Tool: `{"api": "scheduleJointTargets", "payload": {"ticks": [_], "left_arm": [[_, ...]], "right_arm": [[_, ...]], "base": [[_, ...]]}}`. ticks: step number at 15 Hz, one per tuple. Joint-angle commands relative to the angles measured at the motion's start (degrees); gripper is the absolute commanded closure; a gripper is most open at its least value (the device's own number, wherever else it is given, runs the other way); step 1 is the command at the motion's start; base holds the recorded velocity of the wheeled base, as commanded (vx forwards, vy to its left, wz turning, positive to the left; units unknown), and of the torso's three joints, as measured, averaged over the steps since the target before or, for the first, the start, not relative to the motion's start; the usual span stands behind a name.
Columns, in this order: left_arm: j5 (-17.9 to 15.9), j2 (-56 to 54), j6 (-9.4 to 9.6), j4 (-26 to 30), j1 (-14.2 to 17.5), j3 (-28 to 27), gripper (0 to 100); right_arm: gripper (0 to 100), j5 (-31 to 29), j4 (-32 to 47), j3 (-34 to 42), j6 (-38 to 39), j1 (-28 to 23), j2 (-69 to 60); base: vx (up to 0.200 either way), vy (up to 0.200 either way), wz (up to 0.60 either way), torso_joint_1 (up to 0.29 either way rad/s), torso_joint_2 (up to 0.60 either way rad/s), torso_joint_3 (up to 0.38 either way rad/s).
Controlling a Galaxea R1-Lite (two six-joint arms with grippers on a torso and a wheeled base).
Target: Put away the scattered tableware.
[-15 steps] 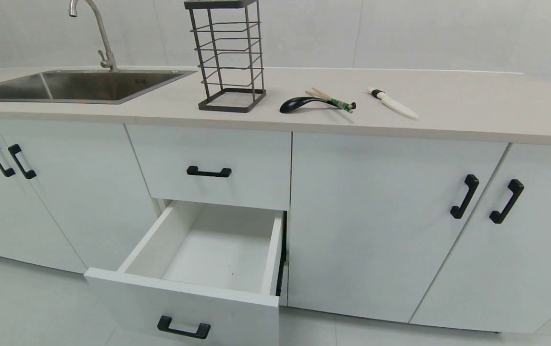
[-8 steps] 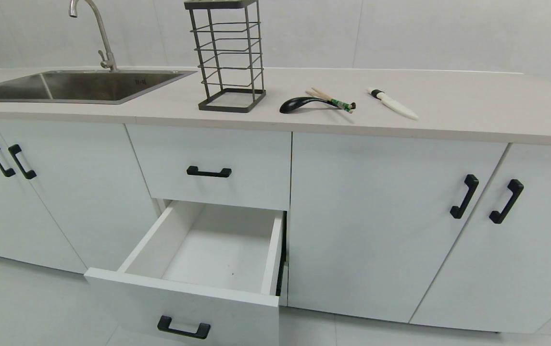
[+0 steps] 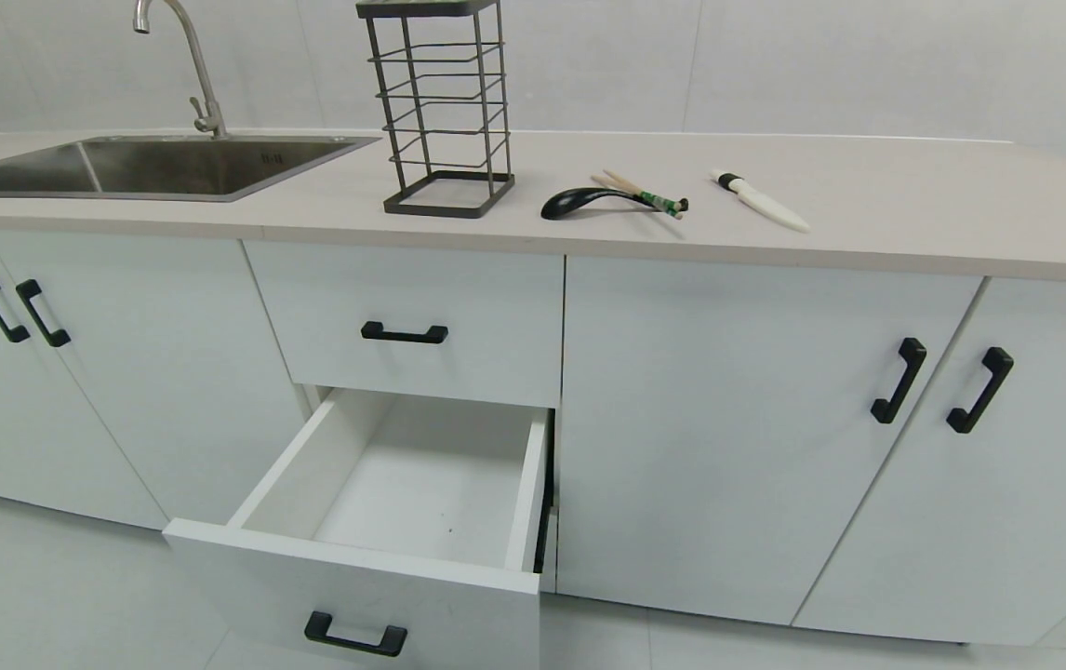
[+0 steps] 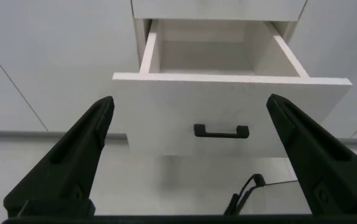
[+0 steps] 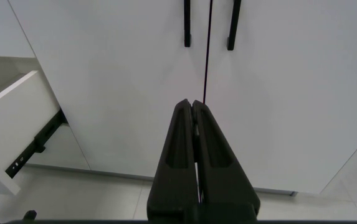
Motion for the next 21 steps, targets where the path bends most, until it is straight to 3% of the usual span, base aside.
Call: {"api": "scheduleJointTargets", "payload": {"ticks": [1, 5, 9, 15, 18, 21], "left_arm": [[1.3, -3.4, 4.60, 2.0, 0.4, 0.1, 0], [3.0, -3.4, 2.93, 2.3, 0.4, 0.1, 0], [2.9, -5.9, 2.93, 2.4, -2.0, 0.1, 0], [3.1, -7.0, 2.76, 2.4, -1.5, 0.1, 0], [3.1, -7.0, 2.76, 2.4, -1.5, 0.1, 0], [3.1, -7.0, 1.97, 2.5, -1.5, 0.1, 0]], "right_arm": [[100, 0.0, 0.0, 0.0, 0.0, 0.0, 0.1], [100, 0.1, 0.0, 0.0, 0.0, 0.0, 0.1], [100, 0.0, 0.0, 0.0, 0.0, 0.0, 0.1], [100, 0.0, 0.0, 0.0, 0.0, 0.0, 0.1], [100, 0.0, 0.0, 0.0, 0.0, 0.0, 0.1], [100, 0.0, 0.0, 0.0, 0.0, 0.0, 0.1]], "base": [[0.000, 0.000, 0.00, 0.000, 0.00, 0.000], [0.000, 0.000, 0.00, 0.000, 0.00, 0.000], [0.000, 0.000, 0.00, 0.000, 0.00, 0.000], [0.000, 0.000, 0.00, 0.000, 0.00, 0.000], [0.200, 0.000, 0.00, 0.004, 0.00, 0.001], [0.000, 0.000, 0.00, 0.000, 0.00, 0.000]]}}
